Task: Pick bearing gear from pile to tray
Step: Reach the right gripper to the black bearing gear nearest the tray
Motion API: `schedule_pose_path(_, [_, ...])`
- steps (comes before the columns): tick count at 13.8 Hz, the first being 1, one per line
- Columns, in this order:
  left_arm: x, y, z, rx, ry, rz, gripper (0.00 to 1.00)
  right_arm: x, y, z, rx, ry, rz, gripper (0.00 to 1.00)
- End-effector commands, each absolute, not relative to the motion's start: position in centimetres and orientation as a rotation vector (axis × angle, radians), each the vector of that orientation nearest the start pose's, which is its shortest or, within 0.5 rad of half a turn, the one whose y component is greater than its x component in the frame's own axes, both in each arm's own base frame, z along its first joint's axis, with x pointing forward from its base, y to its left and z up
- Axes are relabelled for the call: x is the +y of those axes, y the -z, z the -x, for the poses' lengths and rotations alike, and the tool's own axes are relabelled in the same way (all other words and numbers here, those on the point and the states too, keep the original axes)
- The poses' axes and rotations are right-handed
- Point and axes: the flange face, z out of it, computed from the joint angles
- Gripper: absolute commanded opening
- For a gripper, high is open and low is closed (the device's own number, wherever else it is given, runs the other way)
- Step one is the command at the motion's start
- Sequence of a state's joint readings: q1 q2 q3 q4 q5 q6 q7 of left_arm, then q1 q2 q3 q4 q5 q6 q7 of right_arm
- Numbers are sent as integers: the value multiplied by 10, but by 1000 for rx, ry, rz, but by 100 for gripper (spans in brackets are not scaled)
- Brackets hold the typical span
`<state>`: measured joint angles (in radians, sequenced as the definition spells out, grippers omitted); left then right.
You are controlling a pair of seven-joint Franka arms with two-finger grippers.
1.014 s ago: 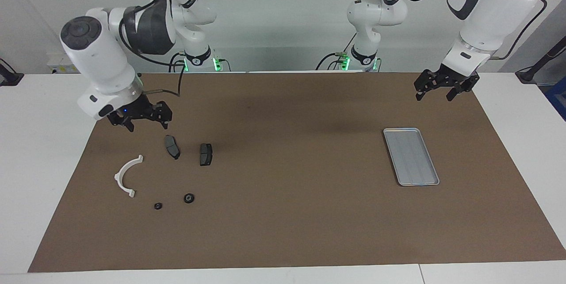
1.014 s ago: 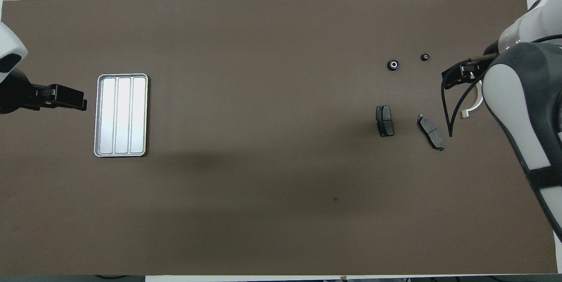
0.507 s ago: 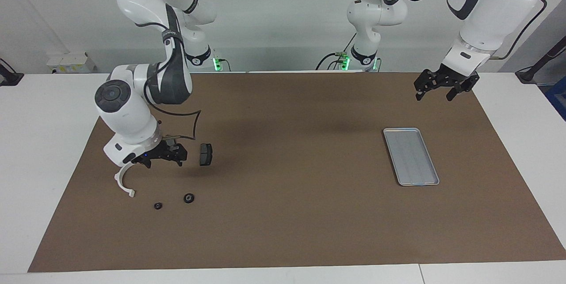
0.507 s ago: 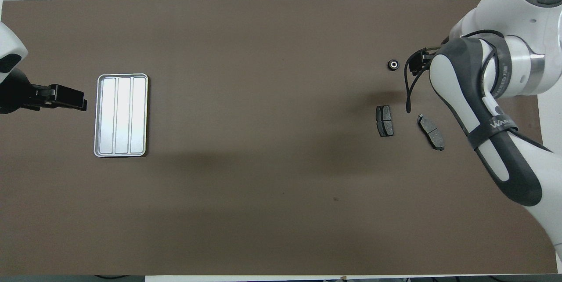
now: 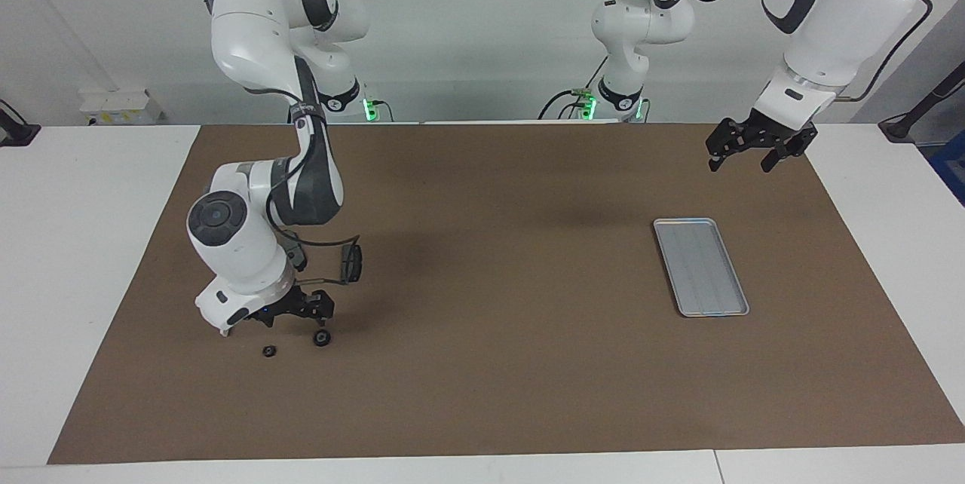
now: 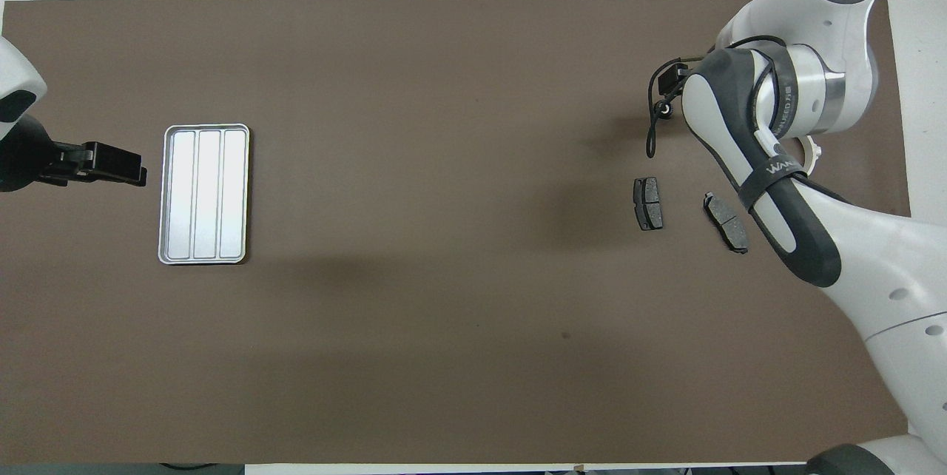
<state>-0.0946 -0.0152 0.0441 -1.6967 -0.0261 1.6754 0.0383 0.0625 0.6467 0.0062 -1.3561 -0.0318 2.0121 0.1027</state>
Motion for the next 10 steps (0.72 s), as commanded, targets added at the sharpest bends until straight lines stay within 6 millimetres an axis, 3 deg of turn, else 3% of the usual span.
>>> schedule_pose_path(1, [-30, -586, -550, 153, 15, 3170, 100, 55, -323, -741, 70, 93, 3174, 97])
schedule_pose_path(4, [-30, -586, -550, 153, 15, 3170, 100, 75, -307, -744, 69, 135, 3190, 97])
schedule_pose_path(10, [-30, -586, -550, 153, 15, 3170, 100, 73, -288, -743, 117, 99, 3188, 95])
